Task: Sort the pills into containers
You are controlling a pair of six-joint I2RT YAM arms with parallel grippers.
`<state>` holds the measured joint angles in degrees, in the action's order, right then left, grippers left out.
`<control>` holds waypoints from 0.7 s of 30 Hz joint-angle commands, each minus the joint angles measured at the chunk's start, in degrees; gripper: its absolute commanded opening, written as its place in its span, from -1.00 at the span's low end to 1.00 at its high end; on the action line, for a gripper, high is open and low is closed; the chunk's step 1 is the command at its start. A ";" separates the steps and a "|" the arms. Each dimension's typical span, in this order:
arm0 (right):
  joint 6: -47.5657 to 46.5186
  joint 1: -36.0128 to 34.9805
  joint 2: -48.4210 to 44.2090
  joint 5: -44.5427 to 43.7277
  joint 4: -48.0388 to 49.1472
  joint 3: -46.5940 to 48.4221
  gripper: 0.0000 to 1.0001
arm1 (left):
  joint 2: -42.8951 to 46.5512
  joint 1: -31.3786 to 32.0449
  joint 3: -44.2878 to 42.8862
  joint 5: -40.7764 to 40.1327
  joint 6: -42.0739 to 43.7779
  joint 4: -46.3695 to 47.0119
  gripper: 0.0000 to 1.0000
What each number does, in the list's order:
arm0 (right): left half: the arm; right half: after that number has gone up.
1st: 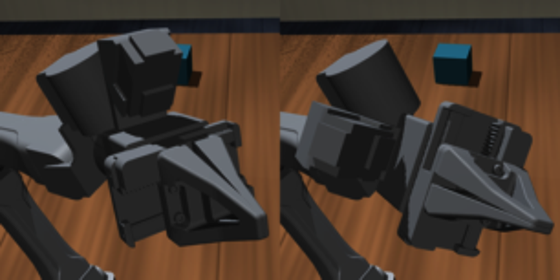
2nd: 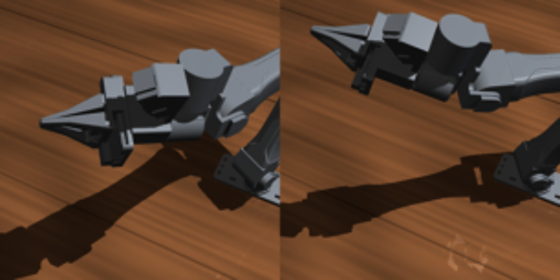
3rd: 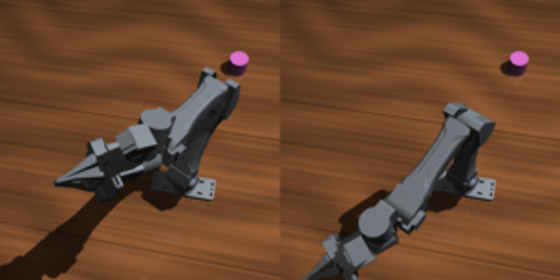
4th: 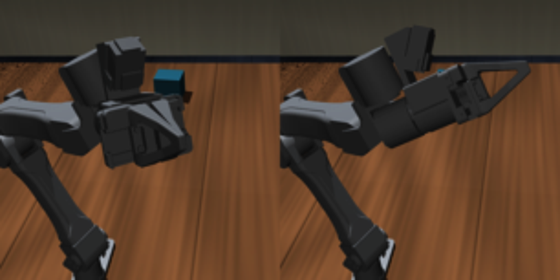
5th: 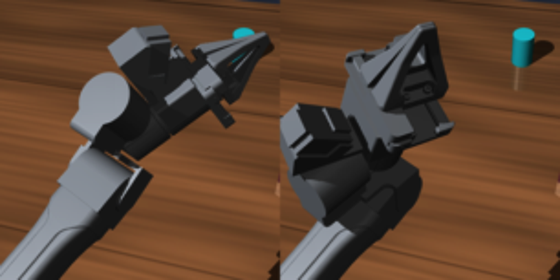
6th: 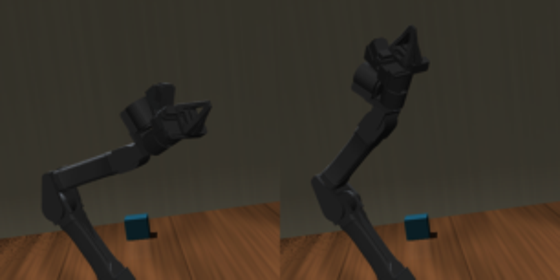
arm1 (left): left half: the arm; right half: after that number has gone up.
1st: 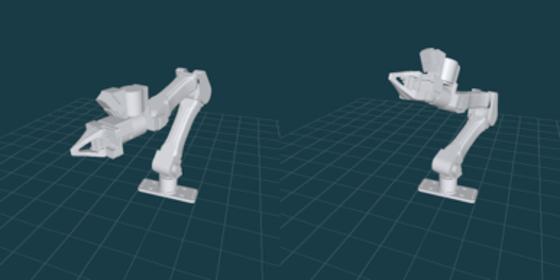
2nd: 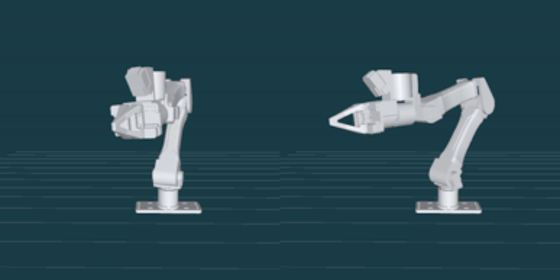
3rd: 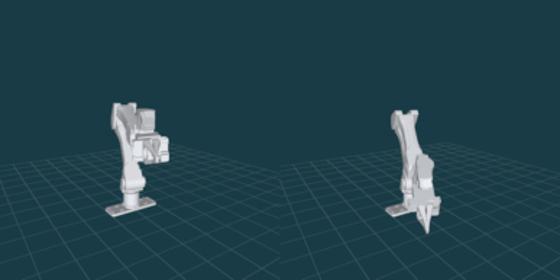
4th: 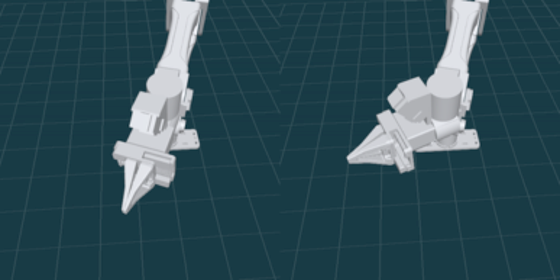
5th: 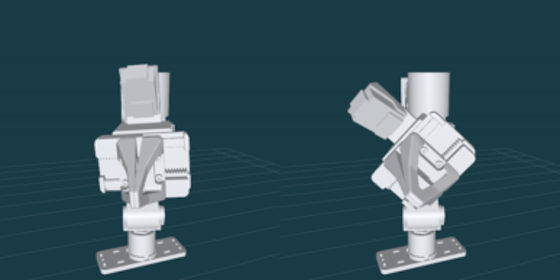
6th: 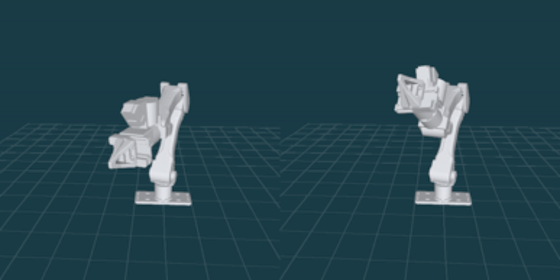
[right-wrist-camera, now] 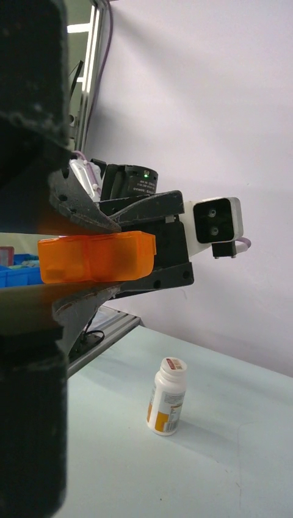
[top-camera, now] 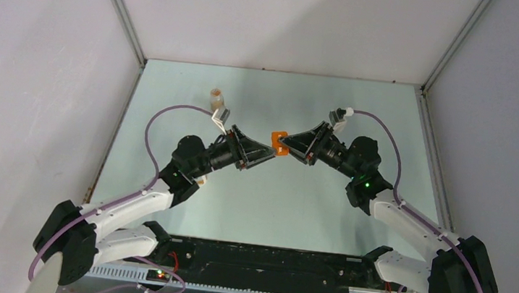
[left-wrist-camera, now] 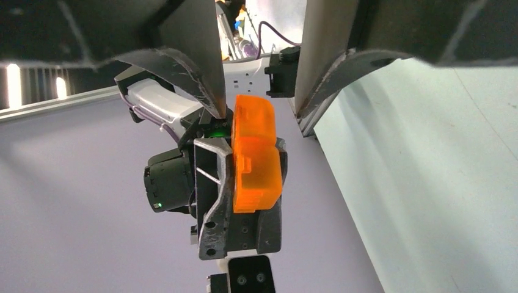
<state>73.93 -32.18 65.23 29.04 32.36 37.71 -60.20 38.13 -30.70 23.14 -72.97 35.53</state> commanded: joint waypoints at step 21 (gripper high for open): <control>1.71 -3.11 3.47 0.76 7.94 0.52 -0.64 | -1.51 0.18 -0.75 2.27 -1.03 3.49 -0.14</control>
<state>74.67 -34.81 67.59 28.95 35.48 37.71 -61.58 38.13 -30.70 24.25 -73.58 36.27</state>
